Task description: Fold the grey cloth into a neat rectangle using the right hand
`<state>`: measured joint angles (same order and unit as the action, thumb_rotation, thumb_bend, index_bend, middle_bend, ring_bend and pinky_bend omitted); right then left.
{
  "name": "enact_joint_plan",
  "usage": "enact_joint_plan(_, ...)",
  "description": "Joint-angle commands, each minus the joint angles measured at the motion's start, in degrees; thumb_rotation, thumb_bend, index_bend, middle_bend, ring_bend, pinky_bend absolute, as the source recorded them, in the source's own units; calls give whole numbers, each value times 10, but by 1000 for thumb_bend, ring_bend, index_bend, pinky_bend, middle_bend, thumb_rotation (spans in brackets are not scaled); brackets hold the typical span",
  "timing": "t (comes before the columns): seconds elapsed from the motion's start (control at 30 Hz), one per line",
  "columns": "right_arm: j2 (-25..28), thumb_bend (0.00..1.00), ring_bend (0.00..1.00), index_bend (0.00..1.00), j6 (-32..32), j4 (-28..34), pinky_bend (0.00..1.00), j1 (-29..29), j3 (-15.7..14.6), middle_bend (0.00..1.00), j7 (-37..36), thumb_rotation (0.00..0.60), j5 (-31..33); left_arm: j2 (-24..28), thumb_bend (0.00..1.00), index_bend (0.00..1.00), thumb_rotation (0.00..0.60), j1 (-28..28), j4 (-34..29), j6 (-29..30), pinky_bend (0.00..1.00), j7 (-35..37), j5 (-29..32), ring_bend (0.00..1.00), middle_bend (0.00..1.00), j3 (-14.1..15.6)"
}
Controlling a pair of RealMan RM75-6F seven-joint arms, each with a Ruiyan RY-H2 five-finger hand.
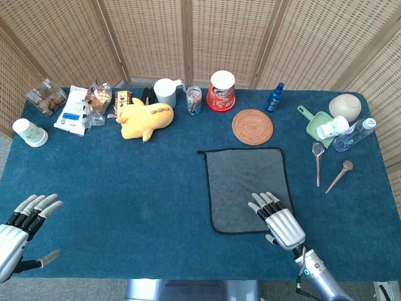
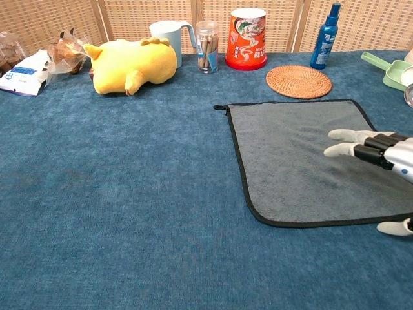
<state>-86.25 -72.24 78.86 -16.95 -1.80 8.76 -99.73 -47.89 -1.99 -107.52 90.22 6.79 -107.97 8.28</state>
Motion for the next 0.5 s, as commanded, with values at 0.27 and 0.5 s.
enact_joint_plan(0.27, -10, 45, 0, 144, -4, -12, 144, -8, 3, 0, 0, 600, 6, -2, 237, 86, 600, -2, -3, -7, 66, -6, 5, 0, 0, -1)
enact_joint_plan(0.5, -21, 90, 0, 185, -10, -25, 156, -10, 2, 0, 2, 600, 8, -2, 237, 86, 600, -2, -4, -7, 66, -6, 6, 0, 0, -1)
